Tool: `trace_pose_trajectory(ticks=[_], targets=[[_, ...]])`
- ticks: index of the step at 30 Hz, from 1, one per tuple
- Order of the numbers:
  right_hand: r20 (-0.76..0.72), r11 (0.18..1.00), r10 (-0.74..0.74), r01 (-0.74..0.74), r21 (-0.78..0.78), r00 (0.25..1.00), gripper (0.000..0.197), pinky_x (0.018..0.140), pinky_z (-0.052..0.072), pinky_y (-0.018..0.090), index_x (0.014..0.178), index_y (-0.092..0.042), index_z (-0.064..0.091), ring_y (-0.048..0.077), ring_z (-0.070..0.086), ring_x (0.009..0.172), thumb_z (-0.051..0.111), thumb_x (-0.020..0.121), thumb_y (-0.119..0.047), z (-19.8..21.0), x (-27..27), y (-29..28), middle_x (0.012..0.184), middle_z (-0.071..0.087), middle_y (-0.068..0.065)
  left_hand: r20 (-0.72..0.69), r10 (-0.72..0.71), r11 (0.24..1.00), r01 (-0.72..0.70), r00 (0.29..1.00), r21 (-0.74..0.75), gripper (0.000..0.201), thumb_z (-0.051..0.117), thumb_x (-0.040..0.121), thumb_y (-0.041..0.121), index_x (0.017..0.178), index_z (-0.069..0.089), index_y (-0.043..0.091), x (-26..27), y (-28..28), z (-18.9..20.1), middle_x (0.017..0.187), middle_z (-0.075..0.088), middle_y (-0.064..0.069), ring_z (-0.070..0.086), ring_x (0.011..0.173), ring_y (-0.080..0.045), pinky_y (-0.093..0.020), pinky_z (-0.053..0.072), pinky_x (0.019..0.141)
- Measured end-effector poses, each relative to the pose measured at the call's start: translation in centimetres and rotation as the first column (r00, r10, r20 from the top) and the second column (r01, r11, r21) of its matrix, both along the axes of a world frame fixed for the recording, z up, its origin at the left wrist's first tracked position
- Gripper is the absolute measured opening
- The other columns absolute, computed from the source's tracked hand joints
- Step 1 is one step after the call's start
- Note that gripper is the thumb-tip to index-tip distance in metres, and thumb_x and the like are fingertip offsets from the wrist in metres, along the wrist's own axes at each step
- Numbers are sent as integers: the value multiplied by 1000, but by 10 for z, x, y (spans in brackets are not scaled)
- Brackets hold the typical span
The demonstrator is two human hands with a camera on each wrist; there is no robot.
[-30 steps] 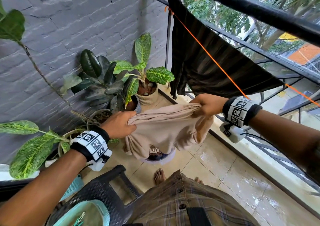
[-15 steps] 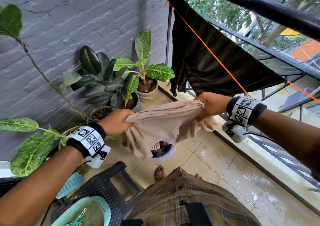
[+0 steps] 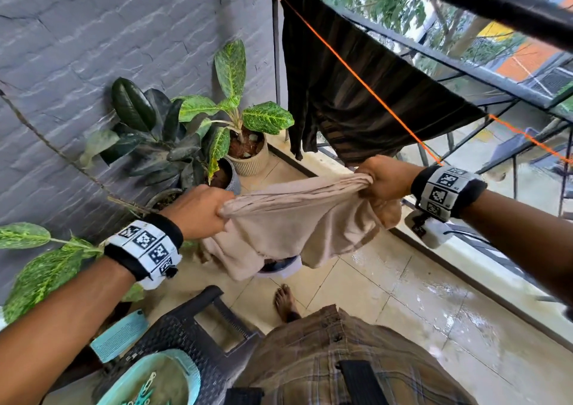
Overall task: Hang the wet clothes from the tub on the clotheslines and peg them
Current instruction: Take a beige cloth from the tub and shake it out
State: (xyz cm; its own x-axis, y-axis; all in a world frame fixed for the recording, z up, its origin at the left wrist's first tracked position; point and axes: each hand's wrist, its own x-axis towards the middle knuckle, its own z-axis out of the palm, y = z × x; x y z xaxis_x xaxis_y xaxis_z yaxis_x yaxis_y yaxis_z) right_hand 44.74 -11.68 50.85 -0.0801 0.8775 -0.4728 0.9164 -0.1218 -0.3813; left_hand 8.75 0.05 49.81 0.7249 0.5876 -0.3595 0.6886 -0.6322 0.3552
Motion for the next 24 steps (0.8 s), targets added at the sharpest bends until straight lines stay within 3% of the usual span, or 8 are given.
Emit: trace_pose_trajectory(ticks=[2,5,8,12,15,19,23,24], targets=[[-160,998,-63,64,4,985,18,58,41,28,62,-25,51,13,52,59,64,73,-21,14,8,-7,58,54,-9,73,9,999,-11,997,34,27,63,82,8,69,52,28,2,5,17,72,57,7,55,67,-13,-30,38,58],[-389,982,-153,185,46,908,10,51,45,25,74,-16,57,7,54,53,58,79,-7,46,22,-21,56,59,-7,277,142,989,-123,950,-85,22,62,90,9,88,65,31,13,5,53,85,66,6,63,77,-4,-28,46,65],[-465,947,-128,248,205,876,14,63,45,32,86,-9,61,12,53,70,68,76,-16,87,42,-30,76,59,-1,409,235,962,-151,882,-226,15,72,81,33,89,70,45,34,-8,97,85,72,21,59,76,16,-10,46,72],[-550,926,-98,279,255,829,15,62,52,17,88,-10,67,-2,60,66,70,83,5,153,74,-52,74,70,-12,358,59,991,-97,932,88,43,89,62,49,94,65,34,66,-39,172,88,71,20,65,81,1,-21,53,72],[-522,905,-84,284,317,849,15,60,49,11,82,-23,68,-6,61,63,76,76,-11,216,95,-76,69,70,-20,173,-11,903,-64,985,425,64,84,57,62,102,53,28,90,-48,231,95,67,1,64,87,-28,-43,53,72],[-491,799,-158,403,446,857,44,61,53,18,99,-17,62,2,67,66,82,67,-40,293,130,-103,74,72,-15,249,-37,693,-154,968,704,27,75,73,12,91,55,17,135,-60,303,87,67,-26,65,80,-46,-38,42,62],[-511,704,-119,436,561,851,7,66,52,15,87,-19,67,0,65,65,71,84,-14,377,149,-154,69,71,-16,315,-79,533,-227,946,815,23,65,79,8,86,48,21,182,-80,385,88,63,-31,62,82,-51,-45,45,64],[-503,666,-112,441,602,857,16,59,49,11,78,-19,69,-4,62,58,66,88,-7,391,155,-166,64,69,-17,324,-94,514,-233,941,826,23,64,81,12,87,45,23,193,-84,402,90,63,-30,62,84,-50,-46,46,65]])
